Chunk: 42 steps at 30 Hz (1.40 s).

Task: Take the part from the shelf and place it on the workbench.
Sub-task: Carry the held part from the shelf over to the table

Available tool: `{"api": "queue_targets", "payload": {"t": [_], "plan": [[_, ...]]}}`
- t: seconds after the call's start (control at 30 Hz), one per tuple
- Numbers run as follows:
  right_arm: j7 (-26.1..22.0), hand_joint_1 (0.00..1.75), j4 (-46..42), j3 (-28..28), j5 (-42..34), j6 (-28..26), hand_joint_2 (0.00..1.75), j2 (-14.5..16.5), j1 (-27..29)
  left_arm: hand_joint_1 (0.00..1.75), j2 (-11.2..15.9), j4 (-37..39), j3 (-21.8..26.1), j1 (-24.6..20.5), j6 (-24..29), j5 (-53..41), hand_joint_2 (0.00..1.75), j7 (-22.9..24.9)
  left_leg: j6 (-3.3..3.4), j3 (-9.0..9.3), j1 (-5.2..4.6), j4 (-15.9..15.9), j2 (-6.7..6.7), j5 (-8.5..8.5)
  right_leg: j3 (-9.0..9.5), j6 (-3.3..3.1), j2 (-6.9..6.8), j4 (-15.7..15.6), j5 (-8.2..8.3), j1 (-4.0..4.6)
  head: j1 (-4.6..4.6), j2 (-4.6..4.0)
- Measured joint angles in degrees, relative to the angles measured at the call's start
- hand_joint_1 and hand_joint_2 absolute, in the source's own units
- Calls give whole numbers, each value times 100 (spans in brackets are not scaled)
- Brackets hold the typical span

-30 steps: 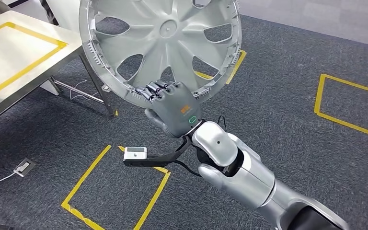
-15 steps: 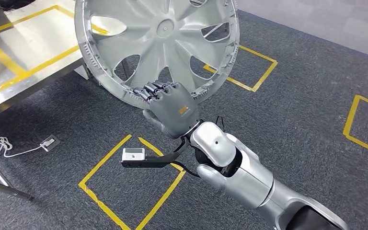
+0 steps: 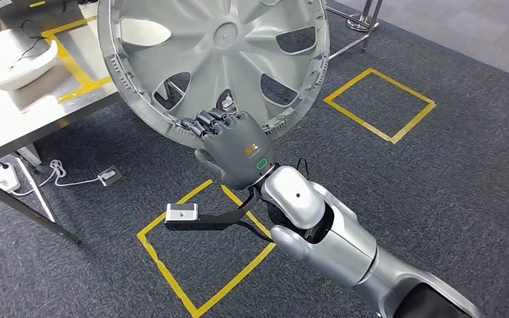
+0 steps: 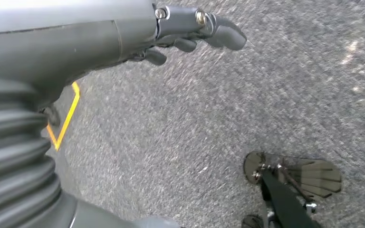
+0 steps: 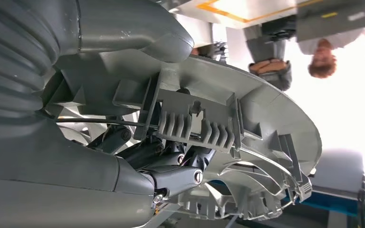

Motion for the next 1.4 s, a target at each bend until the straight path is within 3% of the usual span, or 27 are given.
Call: {"api": "queue_targets", "payload": {"t": [0.07,0.1,0.17,0.2,0.3,0.37,0.47,0.5,0.57,0.63,0.67,0.7,0.73,0.8,0.87,1.0,1.07,1.23,1.33,1.4], "plan": [[0,175,15,1,11,7,175,52,-2,0,-5,3,10,-7,21,2,175,6,-50,-227,-20,483,370,-284,34,-50,-148,-48,20,-7,-39,0],[-2,175,22,2,25,10,175,62,8,0,-7,3,16,-15,26,3,175,8,-77,-398,-15,848,487,-461,35,-67,-229,-49,16,-1,-55,0],[-5,175,35,6,50,18,175,68,37,0,-5,3,31,-15,33,6,175,8,-118,-617,-2,1331,558,-606,35,-71,-389,-41,-1,7,-55,0],[-6,175,40,8,57,21,175,72,44,0,-3,4,37,-8,36,7,175,9,-131,-587,5,1298,578,-533,35,-65,-464,-33,-12,7,-54,0],[-4,175,54,10,61,29,175,77,41,0,14,4,42,3,47,8,175,9,-147,-169,20,547,695,-116,38,-24,-612,8,-51,0,-53,0],[-4,175,56,10,61,31,175,77,40,0,17,3,42,1,49,8,175,9,-146,-57,20,344,753,-30,39,-12,-636,22,-62,-1,-53,0],[-9,175,70,5,42,29,175,74,-8,0,7,3,42,-20,43,-29,175,59,88,78,-10,28,803,-2,53,126,-770,84,-144,52,-27,0],[-17,175,75,0,22,24,175,71,-30,0,2,3,42,-28,41,-43,175,84,183,95,-13,-29,776,-8,25,184,-708,179,-225,57,-15,0],[-54,175,80,-10,-42,10,175,50,-46,0,2,3,42,-39,43,-46,175,108,246,97,7,-43,688,9,-204,234,-390,681,-506,25,2,0],[-100,175,96,-14,-107,-1,175,28,-50,0,6,3,44,-48,56,-39,175,113,274,84,3,-39,603,15,-584,242,-231,1421,-802,21,13,0],[-109,175,109,-14,-132,-5,175,23,-49,0,6,3,45,-46,64,-33,175,112,277,81,0,-37,559,16,-712,237,-213,1644,-839,22,14,0],[-108,175,120,-14,-151,-8,175,23,-50,0,6,3,46,-40,71,-25,175,109,277,80,-3,-33,519,17,-746,225,-207,1666,-771,23,14,0],[-105,175,128,-14,-169,-11,175,24,-54,0,6,3,46,-34,75,-18,175,104,275,82,-4,-30,481,19,-666,204,-203,1462,-606,23,16,0],[-102,175,133,-14,-198,-15,175,25,-69,0,3,3,46,-27,81,-7,175,93,255,78,-7,-21,419,27,-315,143,-174,692,-236,27,17,0],[-109,175,132,-14,-213,-19,175,31,-87,0,1,3,48,-24,84,-4,175,86,199,55,-21,-10,378,39,-95,111,-149,187,-83,45,15,0],[-99,175,133,-14,-214,-28,175,46,-97,0,5,4,55,-6,86,-3,175,84,189,53,-32,-35,385,33,-86,143,-147,99,-54,53,13,0],[-103,175,136,-14,-216,-28,175,47,-100,0,2,4,59,-7,86,-3,175,84,140,70,-31,-68,389,65,-88,121,-145,100,-47,56,13,0],[-103,175,138,-14,-221,-32,175,47,-100,0,4,5,109,-5,104,-3,175,93,92,89,-29,-110,387,96,-90,87,-145,104,-44,60,14,0],[-104,175,139,-14,-224,-34,175,47,-101,0,4,3,126,-8,126,-4,175,95,87,89,-29,-113,386,98,-91,78,-145,105,-47,62,14,0],[-105,175,139,-14,-228,-37,175,51,-104,0,8,3,129,-9,132,-7,175,95,124,93,-40,-128,388,91,-63,100,-146,63,-34,47,14,0]]}}
